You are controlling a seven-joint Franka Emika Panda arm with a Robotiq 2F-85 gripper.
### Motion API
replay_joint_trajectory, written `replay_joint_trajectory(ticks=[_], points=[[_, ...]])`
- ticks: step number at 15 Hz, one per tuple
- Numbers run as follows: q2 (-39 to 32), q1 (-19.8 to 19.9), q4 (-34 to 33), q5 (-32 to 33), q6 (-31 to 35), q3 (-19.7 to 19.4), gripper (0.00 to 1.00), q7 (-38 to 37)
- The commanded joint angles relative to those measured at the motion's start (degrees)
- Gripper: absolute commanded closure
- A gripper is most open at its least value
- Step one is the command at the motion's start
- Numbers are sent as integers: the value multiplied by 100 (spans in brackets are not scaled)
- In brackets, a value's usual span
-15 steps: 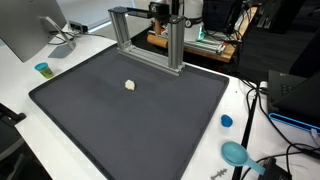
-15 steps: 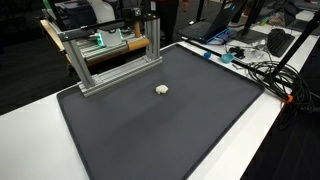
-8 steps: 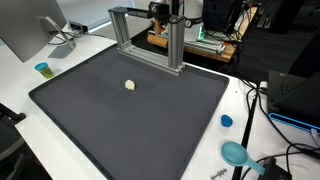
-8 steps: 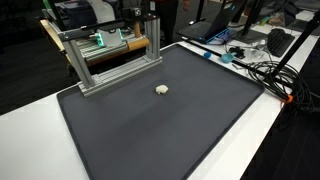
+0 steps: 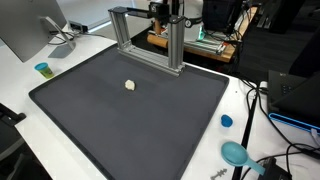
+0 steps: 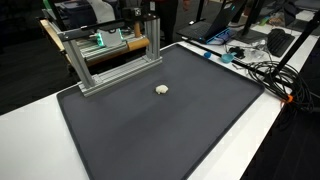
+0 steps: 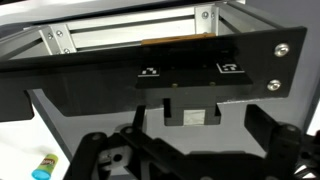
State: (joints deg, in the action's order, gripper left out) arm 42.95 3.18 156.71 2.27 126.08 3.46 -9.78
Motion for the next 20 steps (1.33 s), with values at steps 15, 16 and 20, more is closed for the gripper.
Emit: replay_joint_trajectory(ticks=[15, 16, 20], points=[[176, 22, 118, -331, 302, 66, 0, -452], [130, 13, 127, -323, 432, 79, 0, -442], [-152, 145, 44, -62, 688, 87, 0, -317]])
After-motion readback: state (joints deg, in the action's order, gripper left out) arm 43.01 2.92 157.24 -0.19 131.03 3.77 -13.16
